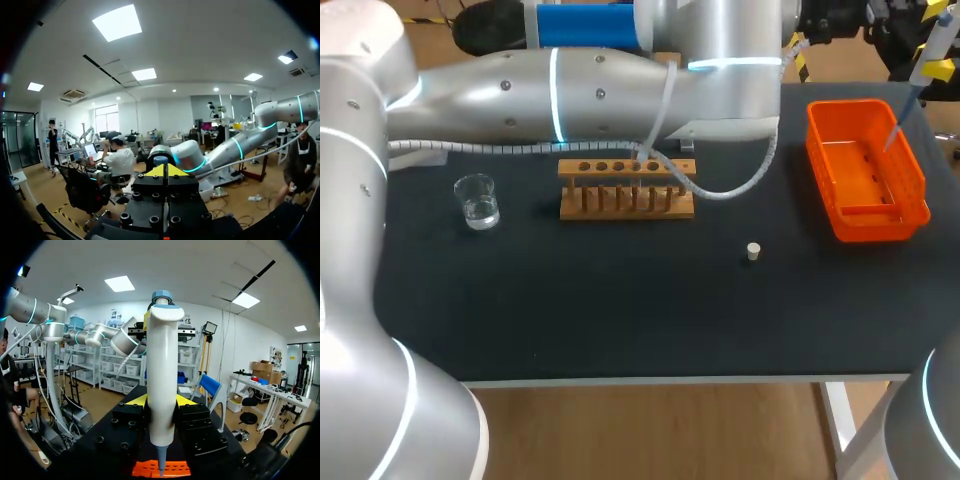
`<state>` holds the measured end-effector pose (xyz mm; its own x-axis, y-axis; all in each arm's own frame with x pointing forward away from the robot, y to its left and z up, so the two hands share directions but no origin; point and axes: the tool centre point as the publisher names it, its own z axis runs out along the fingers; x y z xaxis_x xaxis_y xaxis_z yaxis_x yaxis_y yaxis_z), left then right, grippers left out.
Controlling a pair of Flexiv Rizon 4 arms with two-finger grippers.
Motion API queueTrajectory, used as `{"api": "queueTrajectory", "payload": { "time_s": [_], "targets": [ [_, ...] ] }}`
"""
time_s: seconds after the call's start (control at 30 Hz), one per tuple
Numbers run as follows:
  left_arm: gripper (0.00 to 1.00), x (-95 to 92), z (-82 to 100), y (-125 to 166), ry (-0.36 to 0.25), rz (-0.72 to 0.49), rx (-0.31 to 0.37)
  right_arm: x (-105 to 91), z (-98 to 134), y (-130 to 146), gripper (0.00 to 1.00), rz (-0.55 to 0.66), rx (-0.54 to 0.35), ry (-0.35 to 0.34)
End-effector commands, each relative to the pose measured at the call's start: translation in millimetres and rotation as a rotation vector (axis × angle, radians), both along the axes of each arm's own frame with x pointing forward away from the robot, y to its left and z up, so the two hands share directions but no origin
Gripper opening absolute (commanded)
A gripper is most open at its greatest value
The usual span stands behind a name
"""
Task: Invert the test tube, pick up the pipette, mount the tip to pipette, aspirate from beaker and dispense into the tube, eject the tip, return the pipette, and cap with the stopper.
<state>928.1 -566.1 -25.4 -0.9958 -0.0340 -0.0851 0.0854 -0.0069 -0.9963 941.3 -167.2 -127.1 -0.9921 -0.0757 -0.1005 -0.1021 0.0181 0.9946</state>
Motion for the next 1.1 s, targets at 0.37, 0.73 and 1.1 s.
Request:
{"api": "queueTrajectory", "payload": {
  "time_s": [0.37, 0.73, 1.1],
  "targets": [
    [0.00, 4.8, -5.4, -4.0, 0.006, 0.006, 0.001, -0.3, 0.9, -0.4, 0.00, 0.000, -0.002, 0.000],
    [0.00, 8.4, -7.7, -7.8, 0.012, -0.002, -0.001, -0.3, 0.9, -0.4, 0.00, 0.000, -0.002, 0.000],
    [0.00, 9.4, -10.1, -10.8, 0.019, -0.009, 0.001, -0.3, 0.9, -0.4, 0.00, 0.000, -0.002, 0.000]
  ]
}}
